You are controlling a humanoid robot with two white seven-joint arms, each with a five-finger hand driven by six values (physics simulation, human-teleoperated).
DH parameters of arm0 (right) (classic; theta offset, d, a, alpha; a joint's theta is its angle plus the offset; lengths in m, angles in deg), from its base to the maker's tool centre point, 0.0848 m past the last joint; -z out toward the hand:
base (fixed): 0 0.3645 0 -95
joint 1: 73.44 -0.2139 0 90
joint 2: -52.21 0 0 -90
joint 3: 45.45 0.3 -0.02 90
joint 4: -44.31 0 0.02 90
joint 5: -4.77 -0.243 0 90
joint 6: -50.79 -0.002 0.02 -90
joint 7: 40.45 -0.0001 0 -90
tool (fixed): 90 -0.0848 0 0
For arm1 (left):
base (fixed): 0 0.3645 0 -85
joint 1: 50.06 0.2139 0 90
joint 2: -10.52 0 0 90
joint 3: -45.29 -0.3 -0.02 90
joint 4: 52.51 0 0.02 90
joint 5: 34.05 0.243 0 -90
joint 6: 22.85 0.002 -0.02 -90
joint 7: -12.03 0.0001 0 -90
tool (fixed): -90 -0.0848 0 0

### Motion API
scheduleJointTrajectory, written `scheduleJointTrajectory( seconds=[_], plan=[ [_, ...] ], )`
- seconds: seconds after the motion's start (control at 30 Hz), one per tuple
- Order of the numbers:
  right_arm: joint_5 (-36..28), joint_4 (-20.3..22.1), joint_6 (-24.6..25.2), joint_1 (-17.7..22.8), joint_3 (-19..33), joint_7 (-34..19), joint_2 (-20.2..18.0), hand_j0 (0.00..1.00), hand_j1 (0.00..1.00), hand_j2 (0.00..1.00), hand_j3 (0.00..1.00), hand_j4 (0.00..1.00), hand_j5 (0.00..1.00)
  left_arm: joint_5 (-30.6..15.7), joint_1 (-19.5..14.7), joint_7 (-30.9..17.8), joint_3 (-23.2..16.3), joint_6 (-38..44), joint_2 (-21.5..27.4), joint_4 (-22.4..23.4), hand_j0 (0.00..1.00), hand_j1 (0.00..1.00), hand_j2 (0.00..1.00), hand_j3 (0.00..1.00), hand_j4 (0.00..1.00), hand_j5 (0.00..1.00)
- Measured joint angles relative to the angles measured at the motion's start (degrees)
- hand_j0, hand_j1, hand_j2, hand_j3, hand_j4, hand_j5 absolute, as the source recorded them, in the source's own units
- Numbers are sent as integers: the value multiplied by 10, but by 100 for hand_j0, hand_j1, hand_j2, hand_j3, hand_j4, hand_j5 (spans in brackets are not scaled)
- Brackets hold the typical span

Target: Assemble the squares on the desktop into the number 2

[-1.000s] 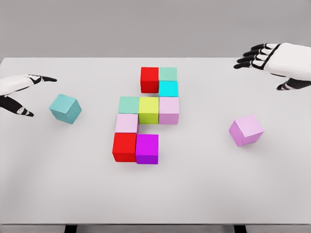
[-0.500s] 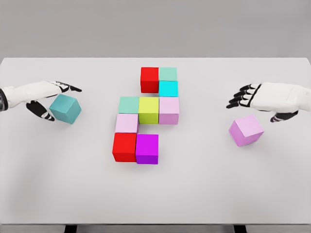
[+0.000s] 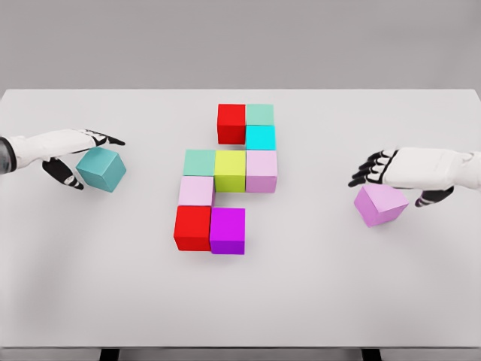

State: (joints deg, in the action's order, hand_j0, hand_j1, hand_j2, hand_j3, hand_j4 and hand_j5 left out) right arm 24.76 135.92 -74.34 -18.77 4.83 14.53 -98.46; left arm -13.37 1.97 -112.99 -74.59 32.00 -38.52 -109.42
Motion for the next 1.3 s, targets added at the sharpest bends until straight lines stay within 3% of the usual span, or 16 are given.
scheduleJointTrajectory(
  seconds=[0.83, 1.03, 1.1, 1.2, 1.3],
  plan=[
    [22, -60, 1, 0, -24, 0, 35, 100, 100, 100, 100, 100, 100, -3, -3, 0, -4, 0, -1, -6, 99, 99, 99, 99, 99, 99],
    [27, -66, 1, 0, -24, 0, 39, 100, 100, 100, 100, 100, 100, -3, -3, 0, -8, 0, -1, -7, 76, 76, 76, 76, 76, 76],
    [27, -67, 1, 0, -23, 1, 40, 83, 83, 83, 83, 83, 83, -3, -2, 0, -11, 0, -1, -9, 73, 73, 73, 73, 73, 73],
    [25, -67, 1, -1, -22, 1, 40, 69, 69, 69, 69, 69, 69, -4, -2, 1, -12, 1, 0, -13, 63, 63, 63, 63, 63, 63],
    [23, -67, 1, -1, -21, 1, 40, 66, 66, 66, 66, 66, 66, -5, -2, 1, -13, 2, 0, -14, 49, 49, 49, 49, 49, 49]
  ],
)
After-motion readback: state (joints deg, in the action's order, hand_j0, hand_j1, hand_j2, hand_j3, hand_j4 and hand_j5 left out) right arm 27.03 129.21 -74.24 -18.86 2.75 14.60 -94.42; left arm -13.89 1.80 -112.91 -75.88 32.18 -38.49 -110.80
